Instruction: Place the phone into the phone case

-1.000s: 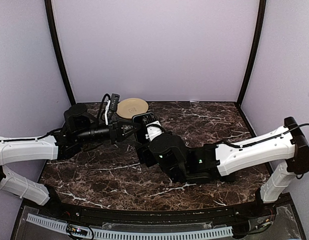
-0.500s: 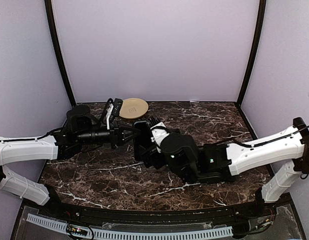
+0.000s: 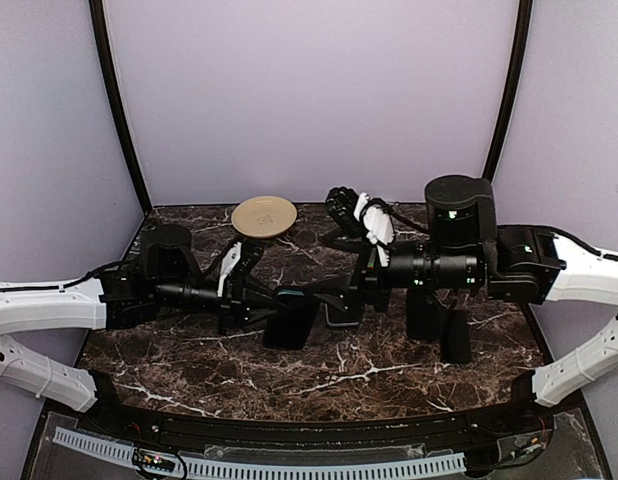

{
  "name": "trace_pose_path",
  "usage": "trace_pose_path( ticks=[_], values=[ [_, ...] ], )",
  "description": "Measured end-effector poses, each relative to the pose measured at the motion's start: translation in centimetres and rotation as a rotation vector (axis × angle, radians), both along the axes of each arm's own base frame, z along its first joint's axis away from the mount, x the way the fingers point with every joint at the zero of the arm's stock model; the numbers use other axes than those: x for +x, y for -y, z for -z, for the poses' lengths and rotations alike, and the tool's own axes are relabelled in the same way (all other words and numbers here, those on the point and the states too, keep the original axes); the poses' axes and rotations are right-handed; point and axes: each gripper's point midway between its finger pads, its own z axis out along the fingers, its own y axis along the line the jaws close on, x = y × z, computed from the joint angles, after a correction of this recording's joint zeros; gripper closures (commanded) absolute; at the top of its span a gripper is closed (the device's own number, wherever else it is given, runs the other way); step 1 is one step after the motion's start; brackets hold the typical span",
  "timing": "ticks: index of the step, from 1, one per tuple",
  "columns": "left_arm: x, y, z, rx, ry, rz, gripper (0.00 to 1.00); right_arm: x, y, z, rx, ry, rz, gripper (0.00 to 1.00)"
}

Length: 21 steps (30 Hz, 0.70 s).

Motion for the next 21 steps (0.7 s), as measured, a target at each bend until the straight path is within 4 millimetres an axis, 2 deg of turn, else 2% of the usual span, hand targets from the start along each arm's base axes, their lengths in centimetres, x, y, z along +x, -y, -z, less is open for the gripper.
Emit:
trace_pose_path(
  ticks=[4,8,12,21],
  values=[
    [-1.5,0.4,0.5,0.025,0.038,0.057,1.0,-1.7,-1.9,0.8,-0.061,-0.02,-0.143,0.23],
    [-1.6,0.2,0.2,0.023,0.073,0.062,1.0,-2.2,-3.6,3.6,-0.153,-0.073,-0.219,0.24],
    [-1.7,0.1,-0.3,0.013,0.096,0.064,1.0,-2.2,-4.3,6.1,-0.228,-0.107,-0.239,0.28],
    [-1.8,0.0,-0.3,0.017,0.102,0.067,1.0,-0.6,-4.1,6.9,-0.248,-0.119,-0.227,0.36]
  ],
)
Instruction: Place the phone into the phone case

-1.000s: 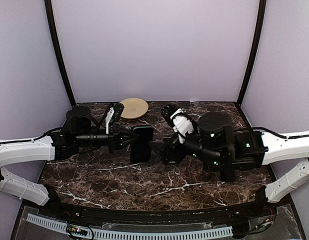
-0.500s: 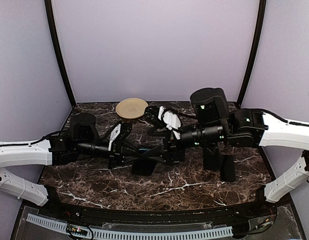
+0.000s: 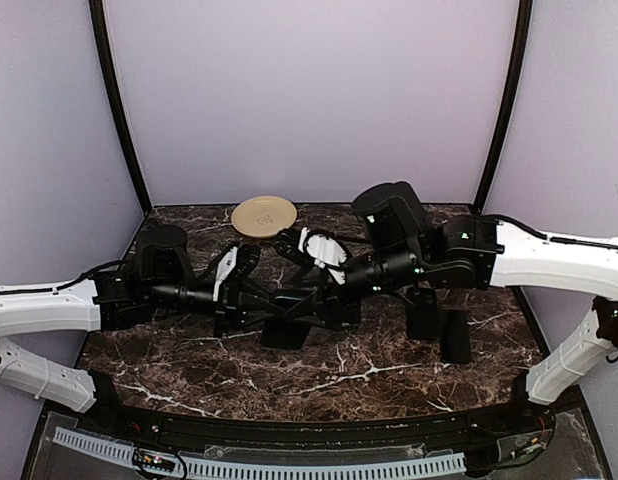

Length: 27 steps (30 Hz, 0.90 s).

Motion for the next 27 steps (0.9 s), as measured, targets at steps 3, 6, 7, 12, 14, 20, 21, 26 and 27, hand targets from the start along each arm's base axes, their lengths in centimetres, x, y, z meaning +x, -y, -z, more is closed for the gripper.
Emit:
trace_pose_path(
  ticks=[3,6,7,12,14,20,21,26,27],
  values=[
    [0.0,0.0,0.0,0.0,0.004,0.002,1.0,0.8,0.0,0.5,-0.016,-0.006,0.008,0.4],
    [0.0,0.0,0.0,0.0,0.006,0.004,1.0,1.4,-0.2,0.8,-0.026,-0.008,0.01,0.5],
    [-0.1,0.0,0.0,-0.001,0.005,0.006,1.0,1.5,-0.3,0.8,-0.028,-0.005,0.007,0.53],
    [-0.1,0.0,0.0,-0.001,0.005,0.01,1.0,1.5,-0.8,0.8,-0.027,-0.007,-0.014,0.86],
    [-0.2,0.0,0.0,0.001,0.003,0.013,1.0,1.2,-0.9,1.0,-0.035,-0.017,-0.036,0.96],
    [-0.7,0.0,0.2,0.007,-0.011,0.035,1.0,0.5,-0.9,1.3,-0.047,-0.03,-0.077,1.0],
    [-0.7,0.0,0.2,0.005,-0.011,0.035,1.0,0.5,-0.9,1.2,-0.046,-0.03,-0.077,1.0],
    [-0.8,0.0,0.1,0.0,-0.014,0.04,0.78,0.3,-0.8,1.0,-0.041,-0.033,-0.083,1.0],
    [-0.7,0.0,0.0,-0.003,-0.011,0.039,0.76,0.2,-0.8,0.9,-0.037,-0.036,-0.088,1.0]
  ],
)
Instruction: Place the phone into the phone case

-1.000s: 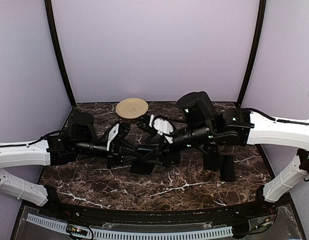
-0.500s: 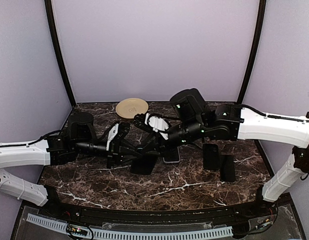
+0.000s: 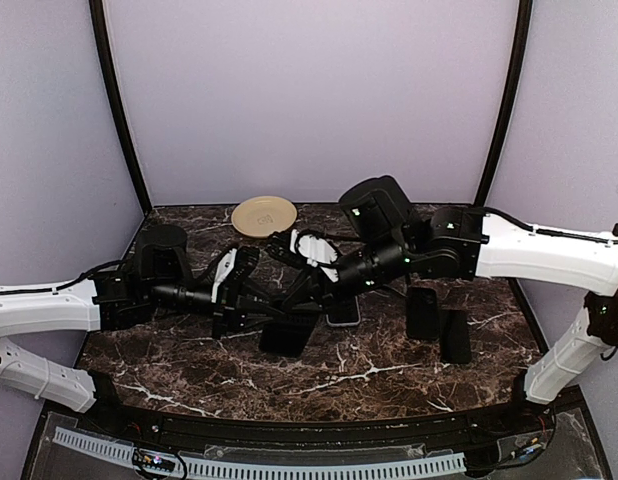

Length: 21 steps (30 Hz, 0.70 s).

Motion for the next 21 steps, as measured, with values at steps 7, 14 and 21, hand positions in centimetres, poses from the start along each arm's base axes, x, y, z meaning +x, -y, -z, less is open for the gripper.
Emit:
trace_pose_path(
  ticks=[7,14,21],
  values=[
    [0.0,0.2,-0.9,-0.03,0.011,0.011,0.7,-0.3,1.0,-1.6,0.026,-0.008,0.01,1.0],
    [-0.4,0.5,-0.6,-0.03,-0.023,0.032,0.99,-0.7,1.6,-3.6,0.07,0.001,0.007,1.0],
    [-0.5,0.7,-0.9,-0.044,-0.043,0.045,1.0,-0.7,1.8,-3.8,0.096,-0.009,0.025,0.5]
  ],
)
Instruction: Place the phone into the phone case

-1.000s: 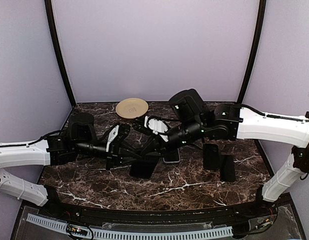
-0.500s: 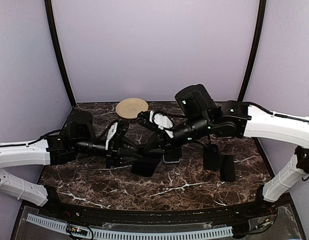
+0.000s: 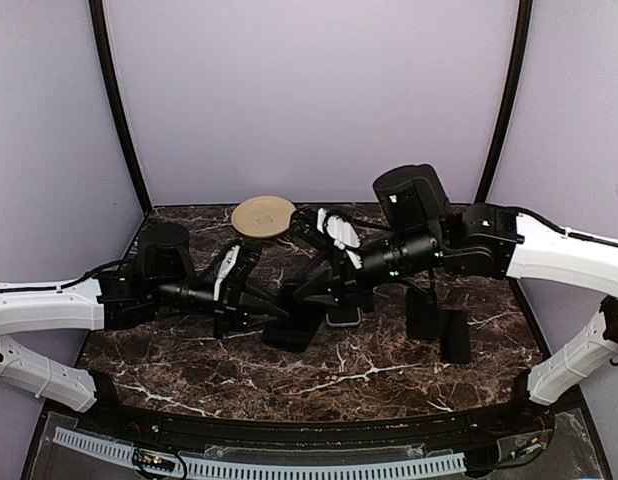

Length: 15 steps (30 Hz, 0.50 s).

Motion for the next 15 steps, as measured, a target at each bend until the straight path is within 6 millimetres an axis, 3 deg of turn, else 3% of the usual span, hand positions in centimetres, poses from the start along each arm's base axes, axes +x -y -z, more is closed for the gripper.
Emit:
trace_pose_path(
  ticks=[3,7,10,13,15],
  values=[
    [0.1,-0.1,-0.3,-0.013,-0.025,-0.017,1.0,-0.2,0.9,-0.2,0.045,-0.002,0.022,0.36],
    [0.6,-1.4,-1.5,-0.096,-0.04,-0.065,1.0,-0.5,2.6,-0.3,0.128,-0.008,0.054,0.35],
    [0.9,-2.0,-2.4,-0.153,-0.044,-0.082,1.0,-0.5,2.6,0.1,0.166,-0.038,0.067,0.42],
    [1.1,-2.1,-3.3,-0.19,-0.057,-0.084,1.0,-0.4,1.9,0.8,0.188,-0.078,0.07,0.57],
    [0.9,-2.1,-3.8,-0.211,-0.065,-0.069,1.0,-0.4,1.3,0.9,0.207,-0.112,0.07,0.62]
  ],
)
